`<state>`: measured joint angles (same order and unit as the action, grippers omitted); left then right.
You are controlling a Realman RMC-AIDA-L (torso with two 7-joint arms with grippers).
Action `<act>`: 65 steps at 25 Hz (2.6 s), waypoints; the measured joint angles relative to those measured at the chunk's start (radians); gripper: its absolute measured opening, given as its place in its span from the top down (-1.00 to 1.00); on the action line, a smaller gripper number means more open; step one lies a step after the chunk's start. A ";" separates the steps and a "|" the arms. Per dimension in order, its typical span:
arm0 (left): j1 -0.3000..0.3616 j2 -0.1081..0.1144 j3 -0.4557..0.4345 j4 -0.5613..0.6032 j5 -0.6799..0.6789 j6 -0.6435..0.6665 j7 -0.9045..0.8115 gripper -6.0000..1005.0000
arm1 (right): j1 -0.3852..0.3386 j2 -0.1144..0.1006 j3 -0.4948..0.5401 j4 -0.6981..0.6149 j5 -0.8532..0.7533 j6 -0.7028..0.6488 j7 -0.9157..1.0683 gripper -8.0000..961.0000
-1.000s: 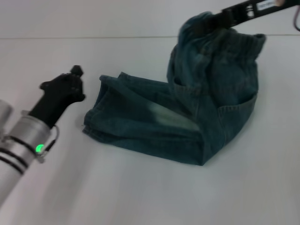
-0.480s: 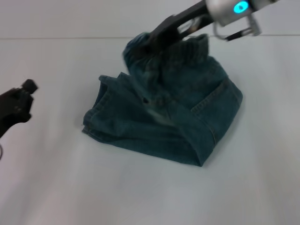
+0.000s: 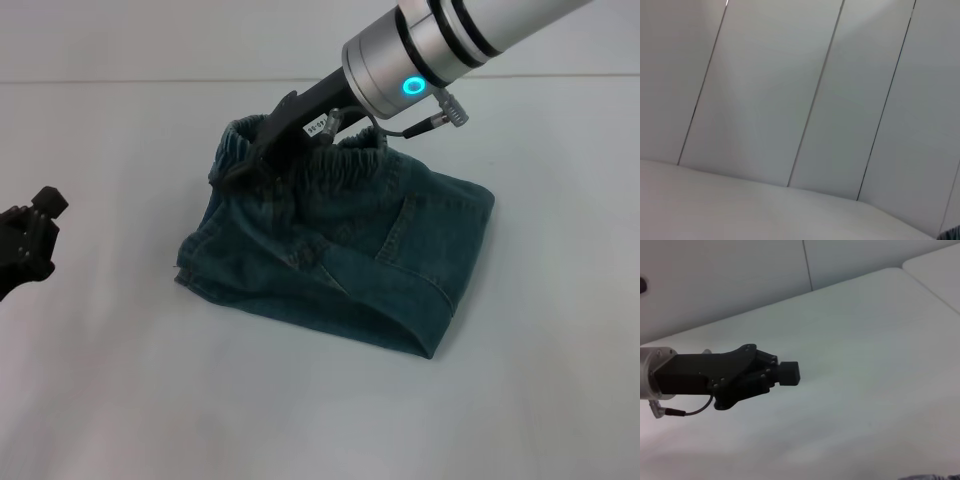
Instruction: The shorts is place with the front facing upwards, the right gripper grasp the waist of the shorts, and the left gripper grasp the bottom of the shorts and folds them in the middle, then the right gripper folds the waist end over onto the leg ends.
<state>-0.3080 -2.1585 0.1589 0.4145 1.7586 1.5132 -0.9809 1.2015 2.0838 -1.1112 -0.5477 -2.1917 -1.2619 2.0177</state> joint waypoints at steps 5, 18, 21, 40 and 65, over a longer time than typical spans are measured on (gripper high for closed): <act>-0.006 -0.001 0.014 -0.004 0.001 -0.003 0.001 0.99 | 0.003 0.002 -0.002 0.005 0.000 0.009 -0.003 0.11; -0.025 -0.002 0.042 -0.025 0.001 -0.066 0.000 0.99 | 0.064 0.002 -0.047 0.005 -0.131 0.012 0.049 -0.77; -0.028 -0.002 0.049 -0.028 0.001 -0.070 0.001 0.99 | 0.077 0.004 -0.071 0.001 -0.132 0.017 0.056 -0.84; -0.051 0.020 0.158 0.206 0.261 0.150 -0.317 0.79 | -0.446 -0.031 0.081 -0.301 0.151 -0.199 -0.066 -0.82; -0.144 0.045 0.276 0.297 0.419 0.194 -0.471 -0.78 | -0.767 -0.084 0.358 -0.086 0.292 -0.390 -0.488 -0.81</act>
<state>-0.4516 -2.1136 0.4345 0.7117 2.1781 1.7068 -1.4515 0.4347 2.0003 -0.7529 -0.6340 -1.8992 -1.6523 1.5301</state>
